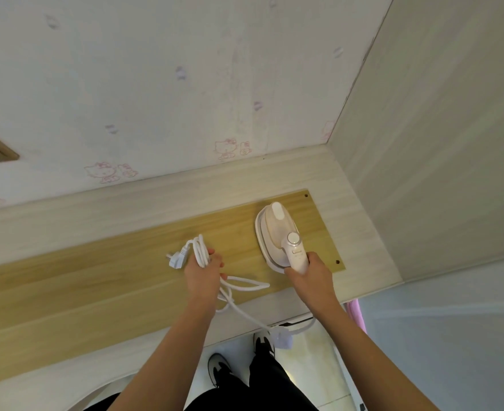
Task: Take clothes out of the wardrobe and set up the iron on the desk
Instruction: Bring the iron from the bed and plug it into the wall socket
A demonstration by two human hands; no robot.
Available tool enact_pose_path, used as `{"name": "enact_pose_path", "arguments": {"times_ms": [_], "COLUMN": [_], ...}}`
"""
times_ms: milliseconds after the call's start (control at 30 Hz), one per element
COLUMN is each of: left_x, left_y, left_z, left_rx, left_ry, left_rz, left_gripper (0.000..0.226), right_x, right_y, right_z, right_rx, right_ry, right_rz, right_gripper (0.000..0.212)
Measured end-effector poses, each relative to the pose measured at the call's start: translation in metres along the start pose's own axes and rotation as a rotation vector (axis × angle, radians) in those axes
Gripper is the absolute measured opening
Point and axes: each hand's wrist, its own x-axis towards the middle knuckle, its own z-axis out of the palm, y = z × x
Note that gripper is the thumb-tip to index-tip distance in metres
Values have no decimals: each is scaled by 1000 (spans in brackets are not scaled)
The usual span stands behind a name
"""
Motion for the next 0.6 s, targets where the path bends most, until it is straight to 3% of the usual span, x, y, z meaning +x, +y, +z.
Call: {"name": "enact_pose_path", "arguments": {"times_ms": [133, 233, 300, 367, 433, 600], "left_x": [-1, -4, -7, -8, -9, -14], "left_y": [2, 9, 14, 18, 22, 31], "left_z": [-9, -18, -24, -30, -35, -45], "left_rx": [-10, -71, -112, -176, -225, -303], "left_ry": [13, 3, -18, -26, -28, -32], "left_rz": [44, 57, 50, 29, 20, 87], "left_gripper": [18, 21, 23, 22, 21, 37], "right_x": [-4, -18, -30, -41, -49, -52], "right_y": [-4, -14, -30, -46, -56, -71], "right_z": [-5, -10, -10, -5, 7, 38], "right_rx": [-187, -510, -440, -302, -259, -291], "right_ry": [-49, 186, 237, 35, -208, -411], "right_rz": [-44, -278, -473, -538, -485, -479], "right_gripper": [42, 56, 45, 31, 18, 15]}}
